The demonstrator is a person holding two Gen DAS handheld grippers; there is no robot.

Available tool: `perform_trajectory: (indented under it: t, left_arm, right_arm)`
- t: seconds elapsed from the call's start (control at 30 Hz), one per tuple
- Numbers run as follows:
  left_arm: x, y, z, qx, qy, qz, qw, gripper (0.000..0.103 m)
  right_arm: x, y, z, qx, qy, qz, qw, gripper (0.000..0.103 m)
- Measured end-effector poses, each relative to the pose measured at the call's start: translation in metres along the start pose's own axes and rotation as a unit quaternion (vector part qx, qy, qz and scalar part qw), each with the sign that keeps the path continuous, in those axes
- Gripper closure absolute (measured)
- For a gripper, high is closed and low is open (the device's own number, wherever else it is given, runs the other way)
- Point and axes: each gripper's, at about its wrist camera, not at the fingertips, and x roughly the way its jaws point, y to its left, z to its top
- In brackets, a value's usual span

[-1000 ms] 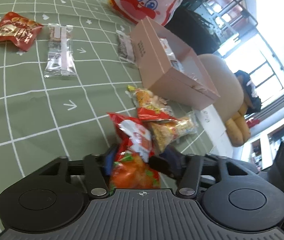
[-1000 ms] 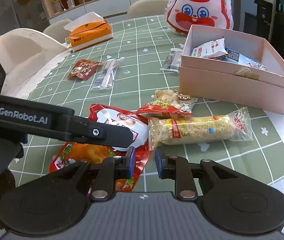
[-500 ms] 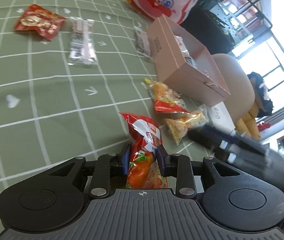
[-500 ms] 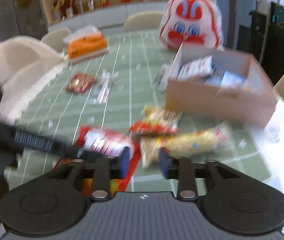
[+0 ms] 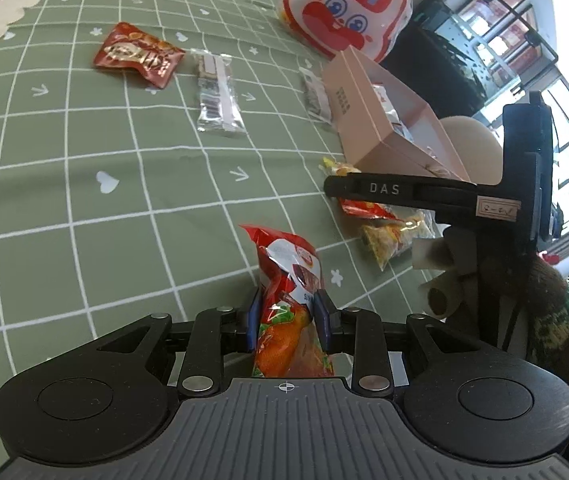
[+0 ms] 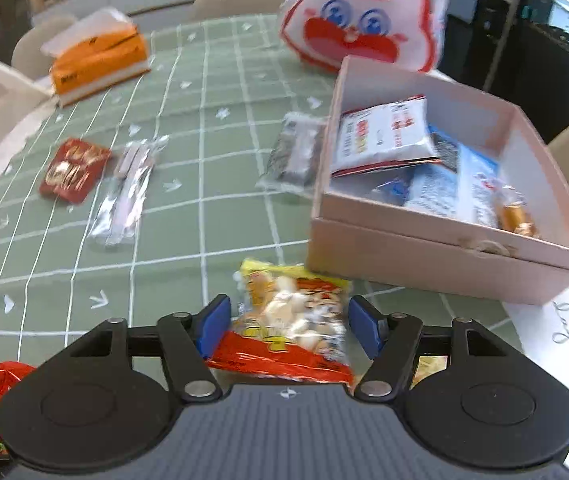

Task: Organize snacks
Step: 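Grasp the cartoon-printed snack bag with the right tool, then carry red bag over pink box with left tool while right tool carries cartoon bag there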

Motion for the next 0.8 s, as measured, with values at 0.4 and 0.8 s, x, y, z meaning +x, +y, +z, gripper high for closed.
perform_trajectory:
  t: [0.4,0.8]
  left_arm:
    - [0.004,-0.007,-0.001,0.013,0.016,-0.021,0.9996,0.072]
    - [0.011,-0.054,-0.008,0.057,0.050,-0.060,0.9954,0.072]
  right_arm:
    - [-0.061,0.015,-0.016,-0.037,-0.021,0.052,0.998,0.047]
    - [-0.116,-0.028,-0.068,-0.015,-0.034,-0.007,0.999,0.047]
